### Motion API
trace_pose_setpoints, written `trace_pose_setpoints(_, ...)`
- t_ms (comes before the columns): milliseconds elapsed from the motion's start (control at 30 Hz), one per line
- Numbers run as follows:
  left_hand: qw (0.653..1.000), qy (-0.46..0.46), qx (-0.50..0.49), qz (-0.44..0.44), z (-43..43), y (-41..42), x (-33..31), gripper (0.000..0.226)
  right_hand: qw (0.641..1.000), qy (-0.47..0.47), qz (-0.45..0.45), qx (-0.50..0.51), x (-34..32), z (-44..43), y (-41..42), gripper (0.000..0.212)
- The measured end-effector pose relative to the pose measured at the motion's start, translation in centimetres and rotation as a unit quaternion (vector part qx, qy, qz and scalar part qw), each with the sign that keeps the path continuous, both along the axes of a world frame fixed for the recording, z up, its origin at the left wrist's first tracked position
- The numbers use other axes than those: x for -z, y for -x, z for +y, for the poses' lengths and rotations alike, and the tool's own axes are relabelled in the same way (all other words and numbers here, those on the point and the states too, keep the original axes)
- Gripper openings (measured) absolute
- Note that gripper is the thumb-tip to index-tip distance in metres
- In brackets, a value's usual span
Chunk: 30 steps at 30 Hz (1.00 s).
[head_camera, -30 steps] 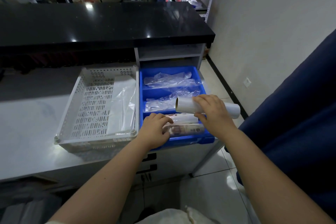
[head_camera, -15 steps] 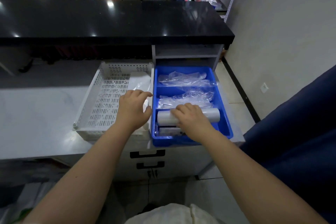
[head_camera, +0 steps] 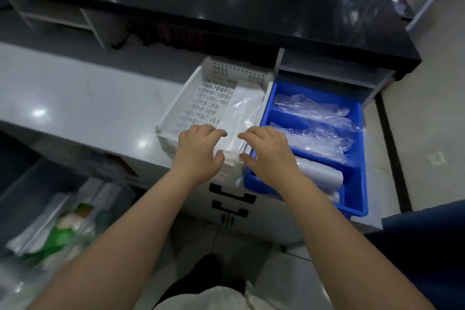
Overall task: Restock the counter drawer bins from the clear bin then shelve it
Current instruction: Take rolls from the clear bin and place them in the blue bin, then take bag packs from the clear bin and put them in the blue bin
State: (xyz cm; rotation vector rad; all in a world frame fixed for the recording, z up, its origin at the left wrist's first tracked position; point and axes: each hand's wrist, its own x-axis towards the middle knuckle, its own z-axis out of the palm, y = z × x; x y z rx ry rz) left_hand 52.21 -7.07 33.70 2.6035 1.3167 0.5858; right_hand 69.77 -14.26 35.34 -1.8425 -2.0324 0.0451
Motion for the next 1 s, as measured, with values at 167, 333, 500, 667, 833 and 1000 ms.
trace_pose_setpoints(167,0.992,-0.01,-0.126,0.001,-0.4,8.5,-0.1,0.042,0.993,0.005,-0.028,-0.11,-0.3,3.3,7.2,0.038)
trace_pose_setpoints(333,0.967,-0.01,-0.254,0.014,-1.2,19.6,0.5,0.041,0.974,0.032,-0.066,-0.215,0.4,6.3,16.8,0.04)
trace_pose_setpoints(500,0.931,0.025,-0.364,0.013,-1.3,32.0,2.0,0.04,0.944,0.03,-0.101,-0.314,1.5,9.9,29.1,0.04)
trace_pose_setpoints(667,0.903,0.052,-0.427,0.002,-1.4,44.3,4.2,0.045,0.925,0.048,-0.098,-0.364,4.6,13.4,41.3,0.047)
trace_pose_setpoints(833,0.883,0.127,-0.452,0.002,-1.1,52.5,8.3,0.049,0.918,0.127,-0.079,-0.366,8.7,15.8,49.3,0.047)
trace_pose_setpoints(1000,0.861,0.213,-0.463,-0.012,-0.1,56.0,12.8,0.052,0.911,0.19,-0.094,-0.353,12.4,17.8,53.1,0.045)
